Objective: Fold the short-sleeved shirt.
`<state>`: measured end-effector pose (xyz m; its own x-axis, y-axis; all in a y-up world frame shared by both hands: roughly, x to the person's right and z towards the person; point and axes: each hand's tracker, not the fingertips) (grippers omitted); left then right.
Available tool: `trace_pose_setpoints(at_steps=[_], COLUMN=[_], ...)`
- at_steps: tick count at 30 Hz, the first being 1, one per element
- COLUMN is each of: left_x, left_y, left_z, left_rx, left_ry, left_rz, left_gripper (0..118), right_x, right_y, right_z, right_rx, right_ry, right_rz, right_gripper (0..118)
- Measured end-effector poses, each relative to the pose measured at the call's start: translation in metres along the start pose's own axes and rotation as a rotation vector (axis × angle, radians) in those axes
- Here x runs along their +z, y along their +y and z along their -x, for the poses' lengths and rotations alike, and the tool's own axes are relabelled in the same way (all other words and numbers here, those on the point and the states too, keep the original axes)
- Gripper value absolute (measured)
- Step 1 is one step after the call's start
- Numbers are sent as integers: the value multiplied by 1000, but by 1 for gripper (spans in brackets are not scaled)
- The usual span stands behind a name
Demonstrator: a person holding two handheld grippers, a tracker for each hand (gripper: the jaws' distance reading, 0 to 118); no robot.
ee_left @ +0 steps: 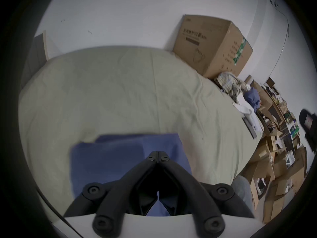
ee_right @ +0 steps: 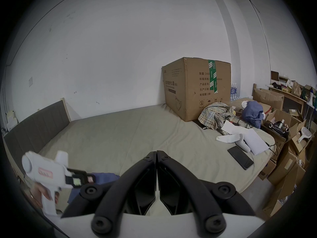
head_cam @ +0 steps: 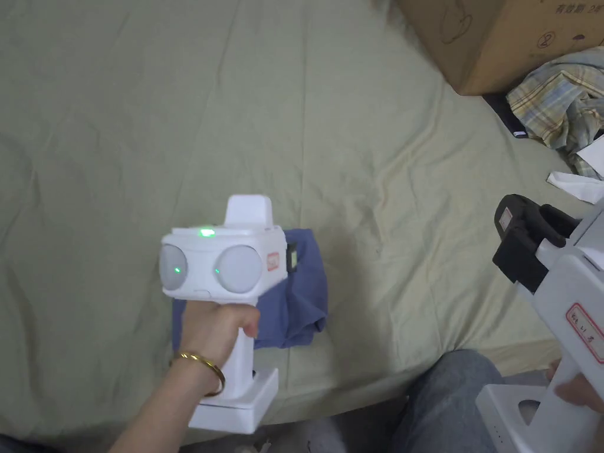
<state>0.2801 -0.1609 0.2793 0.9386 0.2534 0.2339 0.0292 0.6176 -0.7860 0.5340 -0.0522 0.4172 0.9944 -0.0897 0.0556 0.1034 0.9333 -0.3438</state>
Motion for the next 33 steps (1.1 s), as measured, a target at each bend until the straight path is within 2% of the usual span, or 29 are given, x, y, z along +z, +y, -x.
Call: trace_pose_setpoints(at_steps=[6,12,15,17,21,25,28,33], left_x=[-49,-60,-30,8,71,116,136,158], left_y=[-47,-44,-26,-8,13,9,-2,-26], left_z=[-46,-59,-49,-42,-6,31,54,77], left_rx=[-133,-64,5,-7,11,-57,-77,-71], left_ry=[2,-6,-134,-150,-26,242,342,420], left_rz=[182,217,136,-15,-265,-461,-503,-535], left_gripper=[0,0,0,0,0,0,0,0], right_x=[2,7,7,6,0,-17,-37,-84], right_y=[-5,-5,-2,2,8,8,-4,-44], right_z=[-6,-14,-11,-4,16,53,83,138], right_rx=[3,1,13,31,69,86,93,109], right_ry=[-10,-24,-12,5,60,158,237,303], right_rz=[19,21,17,7,-18,-10,23,128], right_gripper=[0,0,0,0,0,0,0,0])
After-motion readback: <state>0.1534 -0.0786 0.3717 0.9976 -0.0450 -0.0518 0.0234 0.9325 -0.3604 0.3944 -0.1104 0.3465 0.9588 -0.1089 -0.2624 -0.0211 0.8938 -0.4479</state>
